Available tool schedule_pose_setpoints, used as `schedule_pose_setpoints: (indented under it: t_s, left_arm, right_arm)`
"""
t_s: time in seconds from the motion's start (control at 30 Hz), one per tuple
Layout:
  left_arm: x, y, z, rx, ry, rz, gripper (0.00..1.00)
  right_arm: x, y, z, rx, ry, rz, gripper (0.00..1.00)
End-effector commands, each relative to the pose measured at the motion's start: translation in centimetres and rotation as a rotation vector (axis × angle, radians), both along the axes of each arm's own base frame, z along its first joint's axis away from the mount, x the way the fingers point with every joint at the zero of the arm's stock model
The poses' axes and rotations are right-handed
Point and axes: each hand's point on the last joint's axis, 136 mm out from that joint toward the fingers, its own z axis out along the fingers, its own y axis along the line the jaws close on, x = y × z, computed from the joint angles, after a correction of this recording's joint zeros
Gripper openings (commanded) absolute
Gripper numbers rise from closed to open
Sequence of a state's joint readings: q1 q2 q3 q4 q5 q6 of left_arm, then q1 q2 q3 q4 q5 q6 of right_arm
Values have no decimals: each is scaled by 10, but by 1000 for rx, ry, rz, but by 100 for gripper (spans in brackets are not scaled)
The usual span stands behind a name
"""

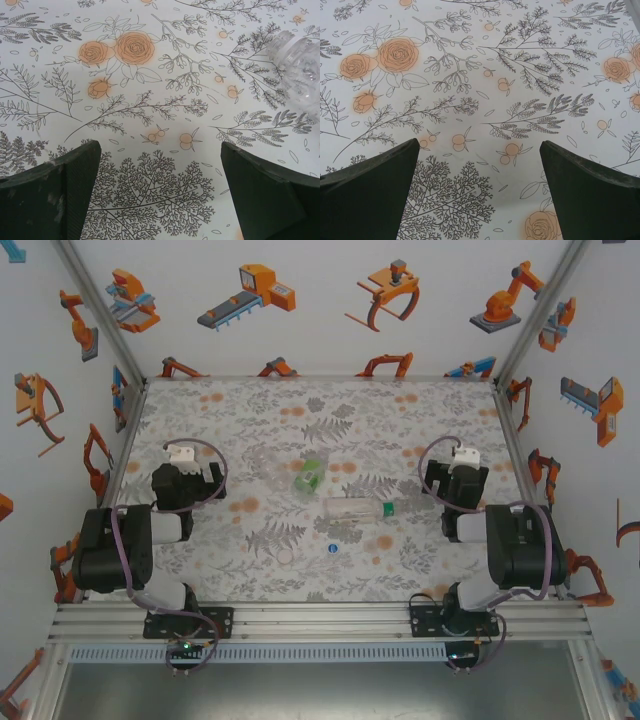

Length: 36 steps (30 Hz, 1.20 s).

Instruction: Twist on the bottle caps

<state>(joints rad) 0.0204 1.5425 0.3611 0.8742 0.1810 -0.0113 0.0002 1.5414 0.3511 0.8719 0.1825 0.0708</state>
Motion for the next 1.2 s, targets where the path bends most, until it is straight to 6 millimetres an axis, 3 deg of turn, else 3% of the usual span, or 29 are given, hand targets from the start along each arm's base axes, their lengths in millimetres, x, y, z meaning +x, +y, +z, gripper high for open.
schedule_pose_setpoints:
  t_s: [0.0,1.1,1.17]
  left_arm:
    - [6,-2,11,6,-31,-22,97]
    - [6,-1,10,5,-30,-16,97]
    - [9,9,10,-2,-19,41,97]
  right_arm:
    - [8,-2,12,5,-38,-4,99]
    - [8,-2,12,5,-38,-3,99]
    - [8,-2,12,6,-38,-4,99]
